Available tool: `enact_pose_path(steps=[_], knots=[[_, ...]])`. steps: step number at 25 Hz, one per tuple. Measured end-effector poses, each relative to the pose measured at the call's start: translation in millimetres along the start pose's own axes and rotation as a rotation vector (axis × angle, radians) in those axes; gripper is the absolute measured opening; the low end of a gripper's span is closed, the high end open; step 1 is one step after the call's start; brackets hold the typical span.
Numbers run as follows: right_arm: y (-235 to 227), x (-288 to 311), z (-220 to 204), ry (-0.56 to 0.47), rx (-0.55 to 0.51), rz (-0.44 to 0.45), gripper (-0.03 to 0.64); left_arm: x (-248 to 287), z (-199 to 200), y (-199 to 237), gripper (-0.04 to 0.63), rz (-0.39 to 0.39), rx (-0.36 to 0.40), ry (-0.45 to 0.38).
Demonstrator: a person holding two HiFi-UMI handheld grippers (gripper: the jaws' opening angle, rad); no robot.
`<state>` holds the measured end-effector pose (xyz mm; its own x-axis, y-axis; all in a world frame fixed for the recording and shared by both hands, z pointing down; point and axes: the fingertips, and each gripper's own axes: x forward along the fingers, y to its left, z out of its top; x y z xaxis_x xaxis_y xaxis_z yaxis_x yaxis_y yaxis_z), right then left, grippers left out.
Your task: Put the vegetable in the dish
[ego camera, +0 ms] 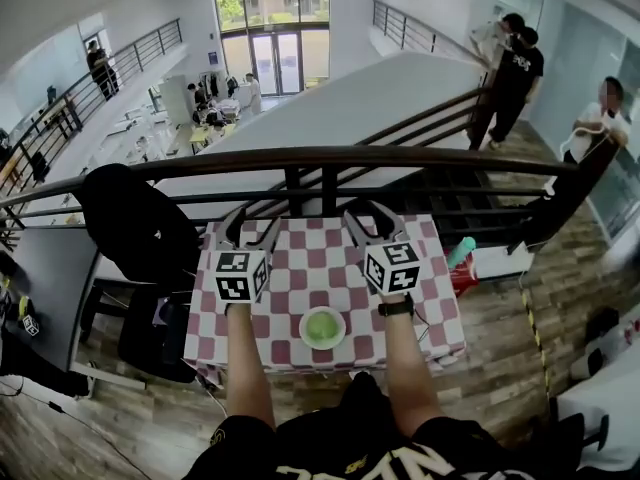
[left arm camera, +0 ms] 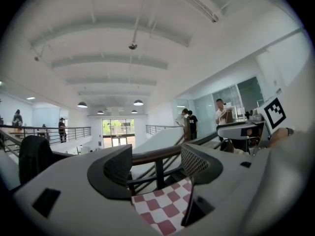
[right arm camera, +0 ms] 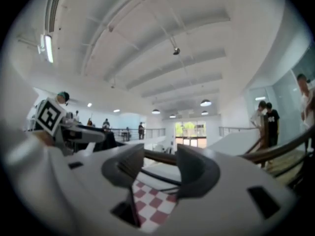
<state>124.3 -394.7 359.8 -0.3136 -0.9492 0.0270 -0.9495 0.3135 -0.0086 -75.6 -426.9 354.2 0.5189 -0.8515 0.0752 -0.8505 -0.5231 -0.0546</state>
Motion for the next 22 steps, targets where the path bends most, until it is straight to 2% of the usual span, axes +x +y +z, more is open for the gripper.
enact_pose_path(steps=[3, 8, 11, 17, 22], knots=[[3.0, 0.2, 20.6, -0.025, -0.005, -0.020, 0.151, -12.8, 19.6, 26.3, 0.272, 0.094, -0.029, -0.073], [10.3, -1.6, 41.3, -0.045, -0.018, -0.043, 0.110, -29.7, 36.7, 49.4, 0.166, 0.175, -0.001, -0.136], [10.9, 0.1, 41.1, -0.040, -0.016, -0.051, 0.076, -32.3, 36.3, 53.6, 0.126, 0.192, 0.022, -0.134], [7.1, -0.5, 38.3, -0.012, -0.008, -0.080, 0.028, -38.9, 33.5, 64.3, 0.028, 0.220, 0.014, -0.131], [3.4, -1.1, 38.6, -0.010, -0.026, -0.128, 0.017, -39.5, 37.4, 62.0, 0.018, 0.178, 0.004, -0.144]])
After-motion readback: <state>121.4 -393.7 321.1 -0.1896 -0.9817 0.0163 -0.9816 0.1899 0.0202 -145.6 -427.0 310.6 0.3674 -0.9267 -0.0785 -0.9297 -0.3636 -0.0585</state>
